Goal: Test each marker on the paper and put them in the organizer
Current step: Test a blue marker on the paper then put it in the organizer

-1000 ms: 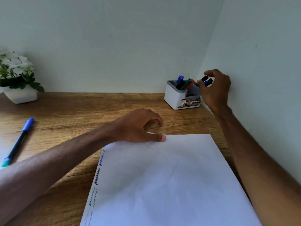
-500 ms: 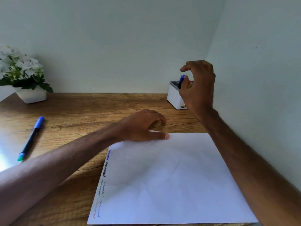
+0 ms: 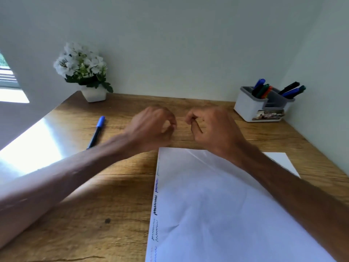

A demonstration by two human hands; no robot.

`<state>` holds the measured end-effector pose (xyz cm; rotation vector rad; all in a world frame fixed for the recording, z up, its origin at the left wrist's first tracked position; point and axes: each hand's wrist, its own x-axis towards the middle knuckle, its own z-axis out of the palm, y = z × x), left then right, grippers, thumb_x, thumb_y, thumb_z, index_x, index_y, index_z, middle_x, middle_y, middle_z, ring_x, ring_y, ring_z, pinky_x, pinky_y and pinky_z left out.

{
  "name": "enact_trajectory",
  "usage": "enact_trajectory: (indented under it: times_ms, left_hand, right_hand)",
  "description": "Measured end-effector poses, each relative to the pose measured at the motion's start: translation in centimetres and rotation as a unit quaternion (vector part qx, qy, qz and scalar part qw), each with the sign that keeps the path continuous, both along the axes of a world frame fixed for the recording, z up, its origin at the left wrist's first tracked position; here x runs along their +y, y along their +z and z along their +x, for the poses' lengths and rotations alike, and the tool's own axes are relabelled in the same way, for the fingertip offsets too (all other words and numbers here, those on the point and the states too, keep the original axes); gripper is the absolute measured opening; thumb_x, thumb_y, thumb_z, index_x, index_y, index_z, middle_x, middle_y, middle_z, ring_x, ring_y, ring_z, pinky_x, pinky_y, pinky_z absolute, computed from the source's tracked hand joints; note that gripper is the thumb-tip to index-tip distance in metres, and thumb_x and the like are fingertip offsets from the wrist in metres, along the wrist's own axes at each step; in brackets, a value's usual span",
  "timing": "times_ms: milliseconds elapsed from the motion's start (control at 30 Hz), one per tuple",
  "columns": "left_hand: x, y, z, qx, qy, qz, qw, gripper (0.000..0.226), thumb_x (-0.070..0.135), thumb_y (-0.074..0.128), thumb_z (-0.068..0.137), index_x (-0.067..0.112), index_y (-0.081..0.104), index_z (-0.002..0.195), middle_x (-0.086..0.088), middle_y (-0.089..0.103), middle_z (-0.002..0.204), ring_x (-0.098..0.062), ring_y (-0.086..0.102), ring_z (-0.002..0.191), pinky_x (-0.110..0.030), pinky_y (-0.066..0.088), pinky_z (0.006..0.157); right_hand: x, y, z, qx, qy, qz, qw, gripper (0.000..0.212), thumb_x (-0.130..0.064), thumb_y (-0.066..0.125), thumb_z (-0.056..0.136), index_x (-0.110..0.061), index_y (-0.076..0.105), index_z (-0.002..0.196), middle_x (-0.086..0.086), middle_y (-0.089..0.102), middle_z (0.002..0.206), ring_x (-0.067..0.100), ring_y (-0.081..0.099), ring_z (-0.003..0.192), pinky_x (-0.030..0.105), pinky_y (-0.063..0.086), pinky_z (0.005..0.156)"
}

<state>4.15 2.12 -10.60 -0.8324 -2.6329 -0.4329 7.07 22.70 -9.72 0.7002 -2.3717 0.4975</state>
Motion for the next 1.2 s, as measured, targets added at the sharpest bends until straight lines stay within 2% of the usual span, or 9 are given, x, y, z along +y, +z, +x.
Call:
enact_trajectory:
  times_ms: [133,300,500,600,767,933,1000,1100,1200]
  left_hand:
    - [-6.4,-0.2,1.8,0.023,0.09,0.009,0.996,0.01,0.027,0.073,0.091,0.024,0.078,0.099,0.002,0.078,0.109,-0.021,0.065,0.105,-0.034,0.046,0.091]
    - [-11.1,0.9,1.8,0.004,0.212,0.011,0.977,0.033,0.033,0.078,0.09,0.006,0.07,0.106,-0.011,0.07,0.1,-0.033,0.063,0.104,-0.045,0.044,0.097]
    - [-12.1,0.8,1.4,-0.111,0.279,-0.041,0.953,0.059,0.055,0.073,0.088,0.006,0.061,0.12,-0.015,0.066,0.11,-0.032,0.061,0.097,-0.038,0.049,0.071]
    - [-12.1,0.7,1.4,-0.117,0.292,-0.033,0.949,0.059,0.052,0.073,0.09,0.006,0.058,0.123,-0.017,0.066,0.115,-0.031,0.059,0.099,-0.04,0.05,0.074]
    - [-11.7,0.7,0.9,-0.143,0.272,0.041,0.951,0.047,0.039,0.077,0.087,0.012,0.065,0.124,-0.014,0.071,0.119,-0.034,0.063,0.113,-0.041,0.055,0.088]
    - [-10.0,1.0,1.2,-0.15,0.227,0.099,0.957,0.029,0.037,0.076,0.091,0.013,0.078,0.106,0.005,0.069,0.092,-0.016,0.059,0.088,-0.028,0.04,0.065]
    - [-9.4,1.1,1.7,-0.151,0.181,0.153,0.96,0.021,0.036,0.071,0.096,0.022,0.08,0.11,0.008,0.067,0.087,-0.02,0.063,0.087,-0.029,0.048,0.066]
    - [-8.8,1.9,3.0,-0.239,0.063,0.346,0.905,0.023,0.03,0.069,0.096,0.016,0.075,0.113,-0.004,0.07,0.093,-0.024,0.069,0.09,-0.04,0.061,0.087]
    - [-7.8,2.5,4.1,-0.289,-0.053,0.468,0.833,0.037,0.023,0.068,0.091,-0.002,0.067,0.118,-0.016,0.072,0.102,-0.018,0.071,0.09,-0.027,0.06,0.083]
  right_hand:
    - [-1.0,-0.2,0.7,-0.117,0.096,-0.021,0.988,0.007,-0.02,0.078,0.086,-0.021,0.078,0.093,-0.013,0.076,0.088,0.003,0.069,0.08,0.033,0.058,0.071]
    - [-1.3,-0.4,1.2,-0.278,0.158,0.101,0.942,0.054,-0.065,0.081,0.074,-0.039,0.069,0.12,-0.02,0.06,0.129,0.0,0.053,0.123,0.022,0.044,0.1]
    - [-1.7,-1.6,0.0,-0.301,0.131,0.084,0.941,0.06,-0.067,0.076,0.074,-0.048,0.062,0.129,-0.021,0.045,0.148,0.001,0.033,0.138,0.021,0.023,0.107]
    - [-1.3,-2.1,-1.4,-0.256,0.121,0.062,0.957,0.047,-0.06,0.073,0.085,-0.041,0.066,0.127,-0.019,0.053,0.139,-0.011,0.038,0.129,0.008,0.018,0.107]
    - [-1.1,-2.2,-3.7,-0.23,0.096,0.025,0.968,0.039,-0.043,0.078,0.089,-0.026,0.072,0.123,-0.01,0.066,0.13,0.001,0.056,0.119,0.006,0.036,0.099]
    - [-0.9,-2.4,-3.8,-0.229,0.091,-0.017,0.969,0.034,-0.042,0.079,0.088,-0.027,0.073,0.118,-0.017,0.071,0.12,-0.01,0.061,0.107,0.006,0.039,0.084]
    - [-1.2,-1.9,-3.2,-0.192,0.094,-0.066,0.975,0.019,-0.037,0.076,0.093,-0.026,0.077,0.108,-0.016,0.075,0.11,-0.007,0.065,0.102,0.012,0.044,0.085]
    - [-2.3,-0.7,-1.8,-0.193,0.116,-0.148,0.963,0.018,-0.033,0.068,0.1,-0.02,0.079,0.096,-0.007,0.079,0.094,0.01,0.072,0.089,0.028,0.054,0.081]
    - [-3.7,0.2,-0.3,-0.269,0.184,-0.199,0.924,0.028,-0.034,0.062,0.101,-0.01,0.078,0.101,0.002,0.08,0.094,0.019,0.075,0.088,0.028,0.056,0.073]
